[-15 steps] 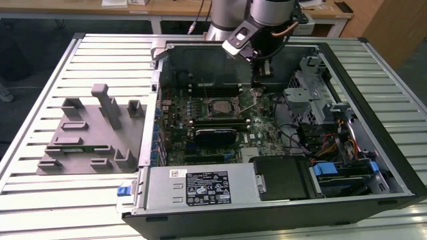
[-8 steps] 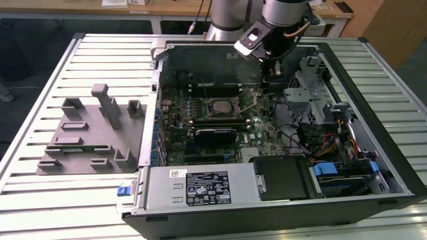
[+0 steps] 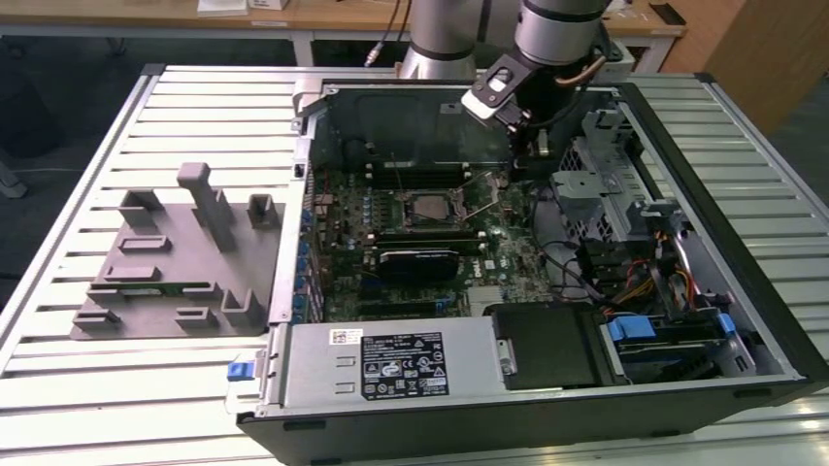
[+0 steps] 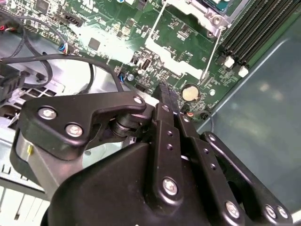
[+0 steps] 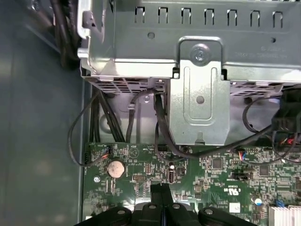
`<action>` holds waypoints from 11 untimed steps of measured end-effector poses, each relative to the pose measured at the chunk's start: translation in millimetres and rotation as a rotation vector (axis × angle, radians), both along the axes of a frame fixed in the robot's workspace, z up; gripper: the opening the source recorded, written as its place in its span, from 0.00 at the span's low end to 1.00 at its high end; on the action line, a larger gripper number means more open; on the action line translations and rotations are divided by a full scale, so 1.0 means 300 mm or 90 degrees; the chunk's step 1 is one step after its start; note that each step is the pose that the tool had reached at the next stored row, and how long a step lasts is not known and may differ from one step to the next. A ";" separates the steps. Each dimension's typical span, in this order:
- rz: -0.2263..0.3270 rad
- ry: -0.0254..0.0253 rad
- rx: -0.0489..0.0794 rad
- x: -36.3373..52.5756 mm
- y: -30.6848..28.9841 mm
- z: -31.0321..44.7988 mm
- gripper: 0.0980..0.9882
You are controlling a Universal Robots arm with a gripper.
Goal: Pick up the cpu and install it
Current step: 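Close the cpu cover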
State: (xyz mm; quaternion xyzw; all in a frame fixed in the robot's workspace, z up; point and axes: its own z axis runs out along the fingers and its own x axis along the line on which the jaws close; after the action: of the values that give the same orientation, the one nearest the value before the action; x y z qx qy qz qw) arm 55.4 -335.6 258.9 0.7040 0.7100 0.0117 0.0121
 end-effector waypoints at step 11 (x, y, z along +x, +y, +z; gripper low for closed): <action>0.000 0.0061 0.000 0.002 -0.001 -0.066 0.01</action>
State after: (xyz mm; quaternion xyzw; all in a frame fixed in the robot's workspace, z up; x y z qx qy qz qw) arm 56.0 -335.8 239.0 0.7041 0.7100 0.0083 0.0087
